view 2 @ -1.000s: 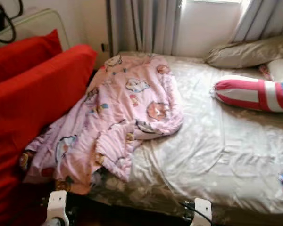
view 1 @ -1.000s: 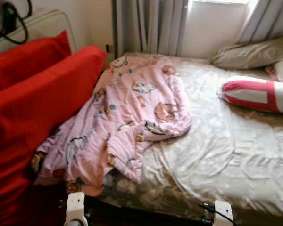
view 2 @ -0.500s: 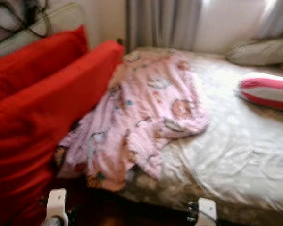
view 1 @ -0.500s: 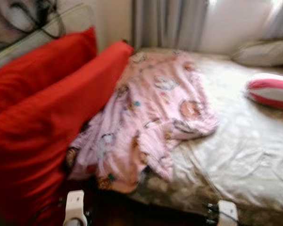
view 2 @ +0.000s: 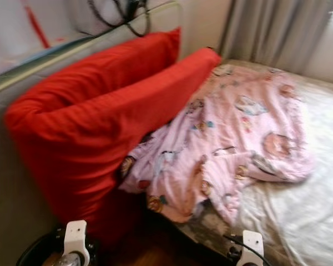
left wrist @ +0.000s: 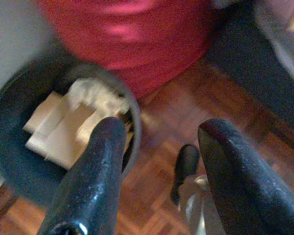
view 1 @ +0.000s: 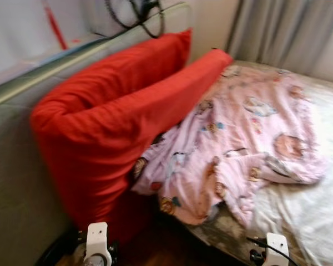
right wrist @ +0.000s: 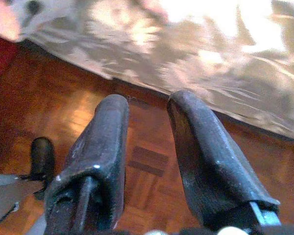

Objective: Clean up the room

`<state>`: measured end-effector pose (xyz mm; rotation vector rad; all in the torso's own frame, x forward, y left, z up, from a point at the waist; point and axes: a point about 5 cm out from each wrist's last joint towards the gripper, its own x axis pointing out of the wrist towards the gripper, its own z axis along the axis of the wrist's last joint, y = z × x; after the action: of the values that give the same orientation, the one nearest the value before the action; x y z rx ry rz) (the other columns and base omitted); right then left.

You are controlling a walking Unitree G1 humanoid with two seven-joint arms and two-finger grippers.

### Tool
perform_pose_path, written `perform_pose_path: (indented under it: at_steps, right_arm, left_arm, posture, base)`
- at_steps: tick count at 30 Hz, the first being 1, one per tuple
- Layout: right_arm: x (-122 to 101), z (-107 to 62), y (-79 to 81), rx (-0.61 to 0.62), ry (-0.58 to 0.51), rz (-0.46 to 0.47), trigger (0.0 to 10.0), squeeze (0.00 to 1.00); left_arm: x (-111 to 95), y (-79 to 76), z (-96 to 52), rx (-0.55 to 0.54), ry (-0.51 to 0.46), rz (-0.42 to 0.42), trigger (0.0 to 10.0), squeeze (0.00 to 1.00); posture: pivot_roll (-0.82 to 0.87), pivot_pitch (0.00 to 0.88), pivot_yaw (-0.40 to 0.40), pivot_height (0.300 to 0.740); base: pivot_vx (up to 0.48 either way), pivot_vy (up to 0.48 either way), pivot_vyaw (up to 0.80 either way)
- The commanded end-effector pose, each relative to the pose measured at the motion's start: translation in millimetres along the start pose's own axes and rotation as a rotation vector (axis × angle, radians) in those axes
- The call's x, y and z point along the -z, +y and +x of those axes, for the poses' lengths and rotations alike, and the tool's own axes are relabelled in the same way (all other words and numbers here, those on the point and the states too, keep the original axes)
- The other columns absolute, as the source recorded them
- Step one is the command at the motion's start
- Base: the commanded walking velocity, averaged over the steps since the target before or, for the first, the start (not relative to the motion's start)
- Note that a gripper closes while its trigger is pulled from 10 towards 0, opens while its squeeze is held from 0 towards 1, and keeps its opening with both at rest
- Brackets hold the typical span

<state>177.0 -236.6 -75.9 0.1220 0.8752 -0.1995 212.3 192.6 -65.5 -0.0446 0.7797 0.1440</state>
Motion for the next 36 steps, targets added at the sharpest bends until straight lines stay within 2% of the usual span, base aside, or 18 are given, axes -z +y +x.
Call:
perform_pose_path:
  at_steps: [1, 9, 16, 28, 36]
  right_arm:
    - [4.1, -1.4, -4.6, 0.015, 0.014, 0.03, 10.0, 0.0]
    - [2.0, -1.7, -7.5, 0.022, -0.001, 0.05, 10.0, 0.0]
    - [4.1, -2.1, -8.8, 0.028, 0.014, 0.058, 10.0, 0.0]
    - [4.4, -2.3, -9.7, 0.037, 0.013, 0.067, 10.0, 0.0]
    - [3.4, -2.3, -9.9, 0.042, 0.001, 0.075, 10.0, 0.0]
  left_arm:
    - [8.8, 0.5, -2.1, 0.007, 0.03, 0.009, 10.0, 0.0]
    - [9.8, 0.8, -2.4, 0.018, 0.034, 0.005, 10.0, 0.0]
    - [11.0, 8.0, -3.1, 0.023, 0.04, 0.009, 10.0, 0.0]
    - [11.4, 7.0, -3.5, 0.028, 0.032, 0.007, 10.0, 0.0]
    - [10.3, 4.8, -3.1, 0.029, 0.028, 0.007, 10.0, 0.0]
  posture:
    - [0.09, 0.056, -0.023, 0.74]
    - [0.09, 0.041, -0.022, 0.74]
    - [0.09, 0.026, -0.022, 0.74]
    - [0.09, 0.037, -0.023, 0.74]
    - [0.09, 0.049, -0.026, 0.74]
  base:
    - [0.0, 0.0, 0.0]
    - [0.0, 0.0, 0.0]
    - [0.0, 0.0, 0.0]
    - [0.062, 0.0, -0.65]
    - [0.256, 0.0, -0.1]
